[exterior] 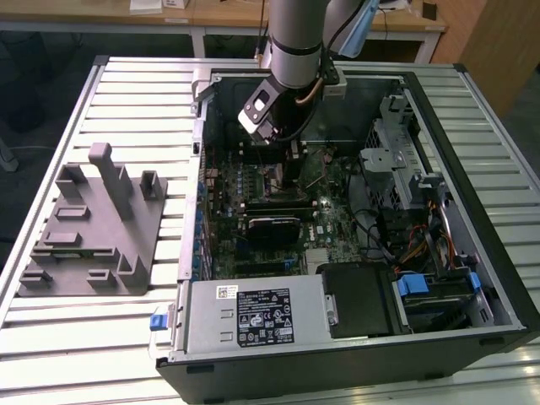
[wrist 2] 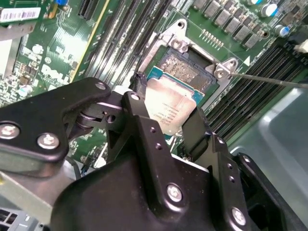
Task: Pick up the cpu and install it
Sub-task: 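Place the cpu into insertion slot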
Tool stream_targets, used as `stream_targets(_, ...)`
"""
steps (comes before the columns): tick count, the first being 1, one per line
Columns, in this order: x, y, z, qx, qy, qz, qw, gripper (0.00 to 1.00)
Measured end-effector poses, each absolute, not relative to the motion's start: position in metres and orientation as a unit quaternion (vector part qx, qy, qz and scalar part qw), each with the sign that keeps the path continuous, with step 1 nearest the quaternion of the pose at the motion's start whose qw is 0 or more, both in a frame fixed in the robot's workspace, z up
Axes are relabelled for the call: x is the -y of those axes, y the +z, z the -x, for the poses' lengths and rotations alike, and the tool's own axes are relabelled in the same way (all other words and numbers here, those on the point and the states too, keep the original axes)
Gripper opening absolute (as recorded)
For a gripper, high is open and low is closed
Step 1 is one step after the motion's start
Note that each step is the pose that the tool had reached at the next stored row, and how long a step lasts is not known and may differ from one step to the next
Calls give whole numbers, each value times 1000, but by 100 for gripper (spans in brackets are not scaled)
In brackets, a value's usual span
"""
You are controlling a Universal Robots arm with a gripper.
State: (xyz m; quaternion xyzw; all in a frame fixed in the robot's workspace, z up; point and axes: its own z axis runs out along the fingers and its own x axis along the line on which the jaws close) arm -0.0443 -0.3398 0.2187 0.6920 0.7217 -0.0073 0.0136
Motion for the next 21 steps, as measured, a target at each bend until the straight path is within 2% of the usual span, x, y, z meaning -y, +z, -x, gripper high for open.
stream_targets(21,338,211,53,-718,-7,-696,14,54)
